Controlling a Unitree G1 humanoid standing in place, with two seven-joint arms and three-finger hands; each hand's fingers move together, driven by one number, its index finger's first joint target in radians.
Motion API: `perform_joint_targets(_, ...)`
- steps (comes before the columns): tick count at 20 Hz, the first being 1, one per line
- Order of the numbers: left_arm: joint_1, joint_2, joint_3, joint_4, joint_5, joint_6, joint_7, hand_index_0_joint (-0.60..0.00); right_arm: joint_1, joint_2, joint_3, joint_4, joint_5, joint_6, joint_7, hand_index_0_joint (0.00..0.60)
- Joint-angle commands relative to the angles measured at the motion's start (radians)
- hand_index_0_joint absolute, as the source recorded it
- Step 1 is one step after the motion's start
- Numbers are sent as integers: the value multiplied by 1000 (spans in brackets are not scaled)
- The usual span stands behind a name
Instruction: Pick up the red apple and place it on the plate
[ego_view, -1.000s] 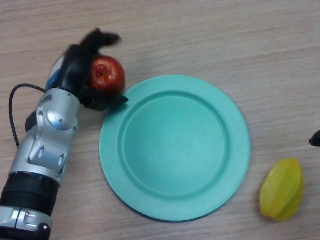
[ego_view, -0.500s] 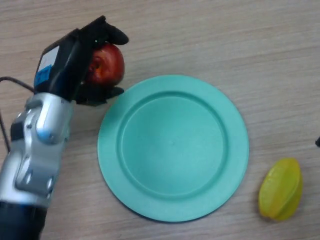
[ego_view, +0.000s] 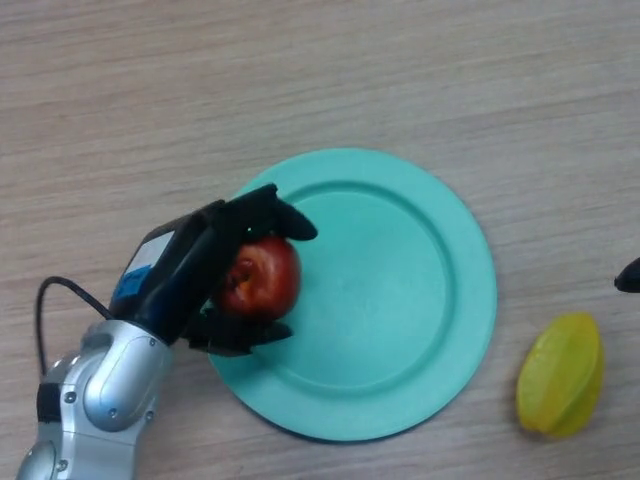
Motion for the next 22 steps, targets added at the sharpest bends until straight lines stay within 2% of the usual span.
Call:
perform_joint_targets(1, -12, 10, 50, -70, -26, -81, 46, -550, -25, -36, -43, -48, -9, -127, -8, 0)
perform_joint_targets(2, -9, 11, 48, -72, -26, -77, 42, -401, -26, -34, -39, -48, -14, -127, -8, 0)
perform_joint_targets(3, -6, 12, 45, -72, -21, -73, 39, -301, -26, -32, -36, -48, -18, -127, -7, 0)
perform_joint_targets(4, -3, 16, 39, -74, 4, -55, 30, -151, -25, -27, -31, -52, -26, -124, -2, 0)
perform_joint_targets(5, 0, 22, 34, -80, 44, -38, 17, -50, -24, -22, -28, -56, -30, -120, 3, 0)
perform_joint_targets(6, -2, 35, 38, -95, 110, -30, -5, 0, -23, -16, -25, -57, -29, -114, 4, 0)
perform_joint_targets(9, -8, 41, 79, -179, 124, 5, -57, 0, -28, -15, -15, -57, -29, -109, -6, 0)
perform_joint_targets(11, -22, 46, 159, -292, 49, 97, -92, 0, -37, -19, -5, -54, -25, -97, -10, 0)
perform_joint_targets(13, -47, 50, 265, -408, -165, 233, -96, 0, -50, -23, 7, -53, -28, -87, -10, 0)
perform_joint_targets(14, -64, 55, 355, -473, -404, 309, -73, 0, -62, -25, 13, -50, -27, -81, -15, 0)
perform_joint_targets(15, -71, 62, 399, -500, -508, 357, -61, 0, -64, -24, 14, -49, -25, -79, -18, 0)
perform_joint_targets(16, -84, 110, 500, -550, -743, 480, -8, 0, -65, -21, 23, -45, -26, -82, -23, 0)
perform_joint_targets(18, -60, 182, 555, -573, -874, 492, 16, 0, -65, -18, 41, -46, -53, -88, -20, 0)
perform_joint_targets(19, -52, 196, 565, -578, -892, 492, 26, 0, -67, -15, 47, -47, -56, -85, -20, 0)
perform_joint_targets(20, -26, 206, 565, -587, -891, 465, 43, 0, -62, -5, 53, -50, -62, -87, -17, 0)
perform_joint_targets(22, 20, 174, 546, -591, -877, 401, 50, 0, -61, 6, 58, -52, -55, -83, -19, 0)
